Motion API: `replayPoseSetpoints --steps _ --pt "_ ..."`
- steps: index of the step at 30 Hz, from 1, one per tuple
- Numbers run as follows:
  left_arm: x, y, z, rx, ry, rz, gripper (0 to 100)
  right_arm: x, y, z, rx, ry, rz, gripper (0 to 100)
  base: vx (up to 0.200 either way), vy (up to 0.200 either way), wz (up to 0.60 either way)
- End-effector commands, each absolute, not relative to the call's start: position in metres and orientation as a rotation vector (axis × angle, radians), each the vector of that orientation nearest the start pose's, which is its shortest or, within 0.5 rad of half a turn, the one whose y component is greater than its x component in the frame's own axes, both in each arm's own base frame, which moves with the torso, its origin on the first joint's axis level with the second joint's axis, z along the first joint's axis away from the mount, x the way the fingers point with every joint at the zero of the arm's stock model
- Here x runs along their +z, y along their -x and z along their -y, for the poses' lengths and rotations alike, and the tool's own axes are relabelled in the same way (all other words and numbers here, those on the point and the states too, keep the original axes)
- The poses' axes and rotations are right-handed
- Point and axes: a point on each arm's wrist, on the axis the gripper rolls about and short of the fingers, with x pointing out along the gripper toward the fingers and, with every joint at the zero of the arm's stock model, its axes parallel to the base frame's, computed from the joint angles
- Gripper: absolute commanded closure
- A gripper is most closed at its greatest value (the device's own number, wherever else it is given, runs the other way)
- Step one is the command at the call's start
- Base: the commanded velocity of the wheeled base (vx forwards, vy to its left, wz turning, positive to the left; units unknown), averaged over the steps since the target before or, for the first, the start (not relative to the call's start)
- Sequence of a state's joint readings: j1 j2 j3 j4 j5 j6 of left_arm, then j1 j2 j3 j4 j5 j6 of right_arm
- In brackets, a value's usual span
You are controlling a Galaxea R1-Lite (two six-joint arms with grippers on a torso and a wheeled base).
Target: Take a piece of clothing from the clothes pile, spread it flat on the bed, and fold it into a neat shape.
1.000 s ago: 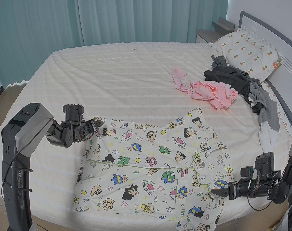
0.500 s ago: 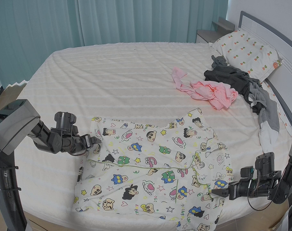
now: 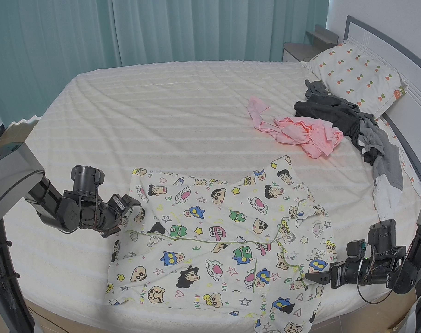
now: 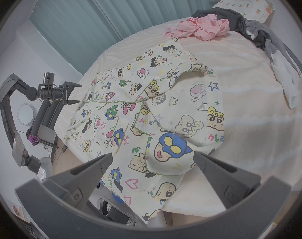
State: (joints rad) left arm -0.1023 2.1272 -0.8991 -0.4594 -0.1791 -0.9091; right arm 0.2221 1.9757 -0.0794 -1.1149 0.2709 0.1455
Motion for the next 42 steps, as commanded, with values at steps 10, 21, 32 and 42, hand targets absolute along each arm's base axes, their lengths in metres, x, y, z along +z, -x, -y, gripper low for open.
replayPoseSetpoints --steps 10,21,32,42 --pt "0.029 -0.342 0.074 0.190 1.027 -0.798 0 0.016 -0.200 -0.051 0.413 -0.154 -0.789 0 0.000 0.000 0.00" --pt "0.009 -0.347 0.074 0.275 1.058 -0.739 0 0.017 -0.199 -0.051 0.415 -0.154 -0.786 0 0.000 0.000 0.00" --pt "0.002 -0.341 0.077 0.280 1.062 -0.680 100 0.017 -0.199 -0.051 0.415 -0.154 -0.784 0 0.000 0.000 0.00" --pt "0.008 -0.327 0.072 0.305 1.016 -0.625 100 0.017 -0.197 -0.051 0.417 -0.154 -0.786 0 0.000 0.000 0.00"
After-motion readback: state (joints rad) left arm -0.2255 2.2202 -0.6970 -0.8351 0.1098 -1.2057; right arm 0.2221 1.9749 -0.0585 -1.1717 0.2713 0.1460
